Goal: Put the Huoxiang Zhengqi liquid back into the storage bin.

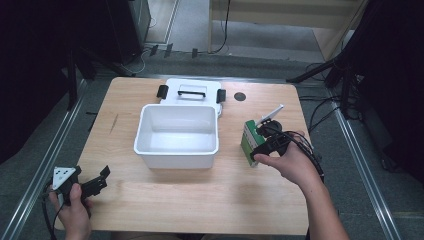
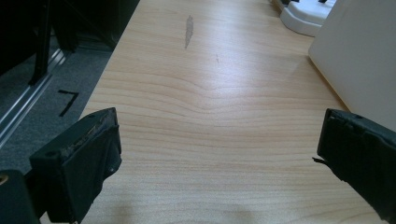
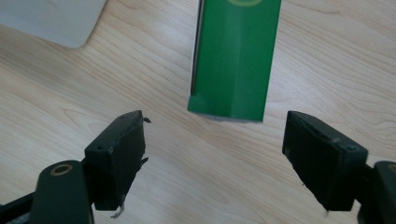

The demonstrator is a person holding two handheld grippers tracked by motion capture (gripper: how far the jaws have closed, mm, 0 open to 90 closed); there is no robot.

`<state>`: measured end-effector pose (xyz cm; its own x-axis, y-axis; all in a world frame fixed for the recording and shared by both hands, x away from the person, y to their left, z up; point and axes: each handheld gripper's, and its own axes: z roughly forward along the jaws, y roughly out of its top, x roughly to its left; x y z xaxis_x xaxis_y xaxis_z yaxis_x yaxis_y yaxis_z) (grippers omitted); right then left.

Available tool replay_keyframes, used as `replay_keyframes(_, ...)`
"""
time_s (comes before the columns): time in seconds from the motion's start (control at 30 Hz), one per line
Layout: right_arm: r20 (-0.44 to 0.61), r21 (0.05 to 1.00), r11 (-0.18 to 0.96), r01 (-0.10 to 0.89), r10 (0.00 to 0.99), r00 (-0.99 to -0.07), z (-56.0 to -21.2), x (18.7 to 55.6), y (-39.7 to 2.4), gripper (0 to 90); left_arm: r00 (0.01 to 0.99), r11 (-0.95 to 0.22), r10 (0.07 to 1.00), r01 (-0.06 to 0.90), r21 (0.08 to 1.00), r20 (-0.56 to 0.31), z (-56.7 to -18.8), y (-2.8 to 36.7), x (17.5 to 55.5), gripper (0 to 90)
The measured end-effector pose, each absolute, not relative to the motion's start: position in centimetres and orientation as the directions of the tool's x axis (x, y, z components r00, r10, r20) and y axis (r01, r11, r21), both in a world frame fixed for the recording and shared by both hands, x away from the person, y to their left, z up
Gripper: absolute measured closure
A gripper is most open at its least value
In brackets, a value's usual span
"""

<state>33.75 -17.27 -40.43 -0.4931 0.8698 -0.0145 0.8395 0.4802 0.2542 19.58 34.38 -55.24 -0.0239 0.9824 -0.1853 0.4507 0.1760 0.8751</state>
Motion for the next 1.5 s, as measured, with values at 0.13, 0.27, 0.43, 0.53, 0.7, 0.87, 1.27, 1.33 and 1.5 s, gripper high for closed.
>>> replay_keyframes(0.13, -0.027, 0.246, 0.487, 0.838, 0.868, -0.496, -40.0, 34.3, -16.8, 24.3, -0.021, 0.171, 0.983, 0.456, 0.873, -0.181, -55.2, 34.4, 19.6, 0.6)
replay_keyframes(0.27, -0.036, 0.250, 0.477, 0.843, 0.874, -0.484, -39.7, 34.9, -16.5, 23.6, -0.021, 0.172, 0.983, 0.457, 0.873, -0.183, -55.2, 34.4, 19.6, 0.6)
replay_keyframes(0.43, -0.050, 0.231, 0.482, 0.845, 0.874, -0.484, -39.7, 35.8, -15.9, 26.5, -0.021, 0.170, 0.983, 0.460, 0.871, -0.181, -55.2, 34.4, 19.6, 0.6)
replay_keyframes(0.53, -0.063, 0.212, 0.481, 0.851, 0.875, -0.479, -39.8, 36.3, -15.6, 28.0, -0.021, 0.169, 0.983, 0.462, 0.871, -0.180, -55.2, 34.4, 19.6, 0.6)
replay_keyframes(0.7, -0.066, 0.201, 0.472, 0.858, 0.881, -0.469, -40.1, 37.4, -15.2, 33.6, -0.021, 0.171, 0.983, 0.462, 0.870, -0.182, -55.2, 34.4, 19.6, 0.6)
replay_keyframes(0.87, -0.071, 0.182, 0.471, 0.863, 0.882, -0.466, -40.4, 38.0, -14.9, 37.3, -0.021, 0.171, 0.983, 0.463, 0.870, -0.182, -55.2, 34.4, 19.7, 0.6)
replay_keyframes(1.27, -0.035, 0.118, 0.484, 0.867, 0.875, -0.483, -41.1, 39.6, -14.2, 54.8, -0.020, 0.173, 0.983, 0.464, 0.869, -0.185, -55.2, 34.4, 19.7, 0.6)
replay_keyframes(1.33, -0.044, 0.117, 0.494, 0.862, 0.869, -0.492, -41.2, 39.6, -14.2, 59.3, -0.019, 0.173, 0.982, 0.465, 0.868, -0.186, -55.2, 34.5, 19.7, 0.6)
replay_keyframes(1.5, -0.070, 0.132, 0.527, 0.839, 0.850, -0.523, -41.0, 39.5, -14.5, 64.5, -0.018, 0.173, 0.982, 0.466, 0.868, -0.186, -55.2, 34.5, 19.7, 0.6)
